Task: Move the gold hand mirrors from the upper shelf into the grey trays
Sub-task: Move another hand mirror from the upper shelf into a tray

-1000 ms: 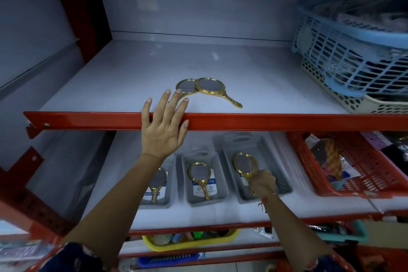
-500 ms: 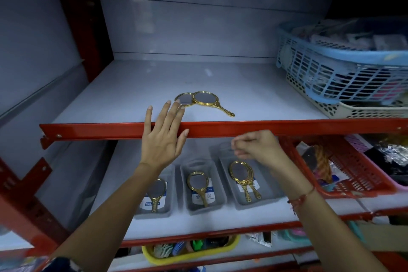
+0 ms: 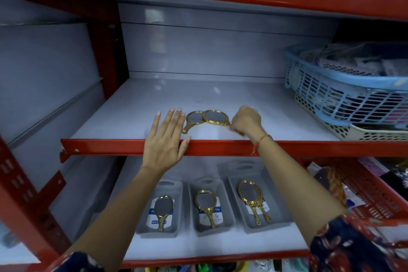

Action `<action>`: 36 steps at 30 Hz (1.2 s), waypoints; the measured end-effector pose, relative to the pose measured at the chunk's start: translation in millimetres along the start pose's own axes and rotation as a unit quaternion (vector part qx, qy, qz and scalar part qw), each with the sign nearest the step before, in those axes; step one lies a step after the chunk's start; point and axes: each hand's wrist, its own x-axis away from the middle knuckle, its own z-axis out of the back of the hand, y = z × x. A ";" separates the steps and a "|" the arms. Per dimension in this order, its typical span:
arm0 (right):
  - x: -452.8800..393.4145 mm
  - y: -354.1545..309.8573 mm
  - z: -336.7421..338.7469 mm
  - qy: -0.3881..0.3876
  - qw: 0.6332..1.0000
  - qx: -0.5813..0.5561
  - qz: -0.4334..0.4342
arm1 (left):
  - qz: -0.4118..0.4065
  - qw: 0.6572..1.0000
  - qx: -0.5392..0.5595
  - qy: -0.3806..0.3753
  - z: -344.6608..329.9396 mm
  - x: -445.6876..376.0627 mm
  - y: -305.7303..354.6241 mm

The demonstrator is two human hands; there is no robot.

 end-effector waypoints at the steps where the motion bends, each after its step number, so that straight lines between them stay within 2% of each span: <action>1: -1.9 -0.2 1.2 -0.002 1.000 0.000 -0.005 | -0.003 1.000 -0.001 0.008 -0.6 0.0 -0.2; 5: -10.9 -2.0 9.2 -0.081 0.996 -0.014 -0.025 | -0.011 1.000 0.000 0.026 -3.3 0.1 0.2; 9: -15.2 -0.4 18.8 -0.165 0.979 -0.095 -0.069 | -0.014 0.999 -0.001 0.035 -3.9 0.0 -0.1; 13: -13.3 8.5 20.0 -0.193 0.953 -0.211 -0.103 | -0.012 0.999 0.000 0.037 -3.4 0.4 -0.1; 17: 15.5 20.6 36.5 -0.163 0.892 -0.417 -0.067 | -0.013 0.999 -0.008 0.041 -4.1 1.3 0.0; 21: 69.5 35.2 46.9 -0.233 0.812 -0.535 0.002 | -0.016 0.999 -0.010 0.046 -5.7 1.3 -0.2; 24: 104.8 53.0 31.4 -0.279 0.792 -0.542 0.007 | -0.020 0.998 -0.006 0.055 -7.2 3.7 0.6; 26: 123.6 69.0 11.3 -0.310 0.794 -0.523 -0.011 | -0.024 0.998 -0.002 0.057 -7.9 5.3 0.3; 31: 149.5 106.5 -55.0 -0.367 0.787 -0.484 -0.105 | -0.027 0.998 0.001 0.049 -7.1 5.8 0.0; 36: 138.6 118.7 -124.3 -0.393 0.786 -0.429 -0.209 | -0.025 0.998 0.000 0.064 -8.7 5.4 1.0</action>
